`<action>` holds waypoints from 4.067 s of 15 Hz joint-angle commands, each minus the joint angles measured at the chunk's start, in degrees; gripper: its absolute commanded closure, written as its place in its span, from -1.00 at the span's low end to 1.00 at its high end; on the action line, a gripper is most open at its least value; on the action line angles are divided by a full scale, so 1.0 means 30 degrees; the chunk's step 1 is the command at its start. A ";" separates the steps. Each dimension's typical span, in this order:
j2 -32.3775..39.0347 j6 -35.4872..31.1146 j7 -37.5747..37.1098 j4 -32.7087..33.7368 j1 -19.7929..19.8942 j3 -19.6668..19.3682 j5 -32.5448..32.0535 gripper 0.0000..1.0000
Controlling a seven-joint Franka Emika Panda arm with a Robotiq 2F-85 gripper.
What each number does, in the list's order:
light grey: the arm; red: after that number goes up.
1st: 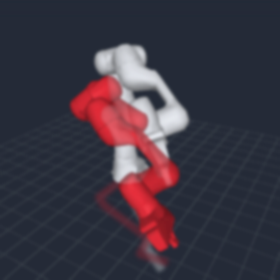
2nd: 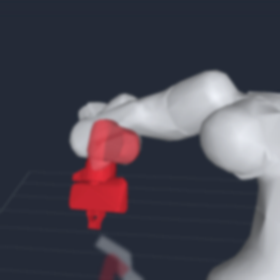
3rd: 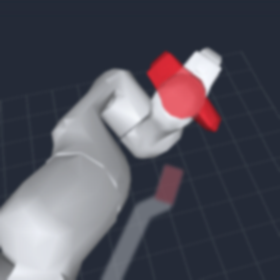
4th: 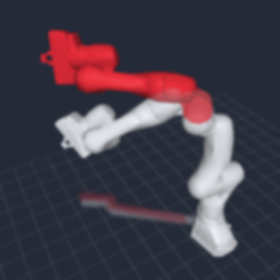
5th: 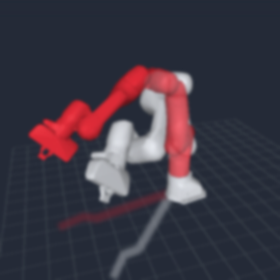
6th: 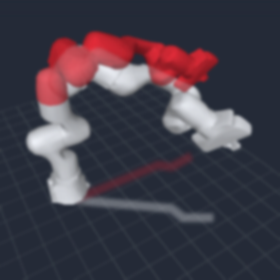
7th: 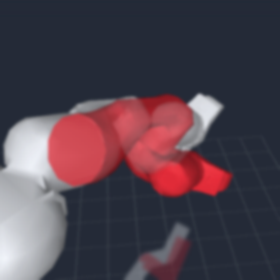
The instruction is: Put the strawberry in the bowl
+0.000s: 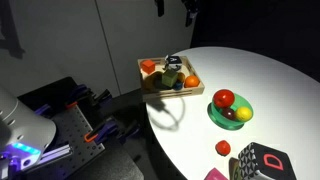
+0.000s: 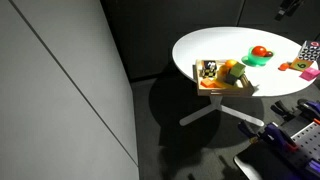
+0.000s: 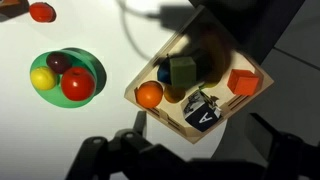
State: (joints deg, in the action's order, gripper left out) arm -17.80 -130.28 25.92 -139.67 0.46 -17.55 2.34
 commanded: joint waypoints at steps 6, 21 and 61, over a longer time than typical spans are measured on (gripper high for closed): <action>0.0493 -0.0504 0.0105 -0.0083 0.0699 0.0634 0.0144 -1.00; 0.5207 -0.0243 -0.1087 0.1141 0.2844 0.1178 -0.3024 -1.00; 1.6339 -0.7858 0.0938 0.6666 1.1927 0.5267 0.2349 -1.00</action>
State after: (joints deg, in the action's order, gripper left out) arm 29.23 -156.99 25.27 -123.40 32.86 -4.59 6.24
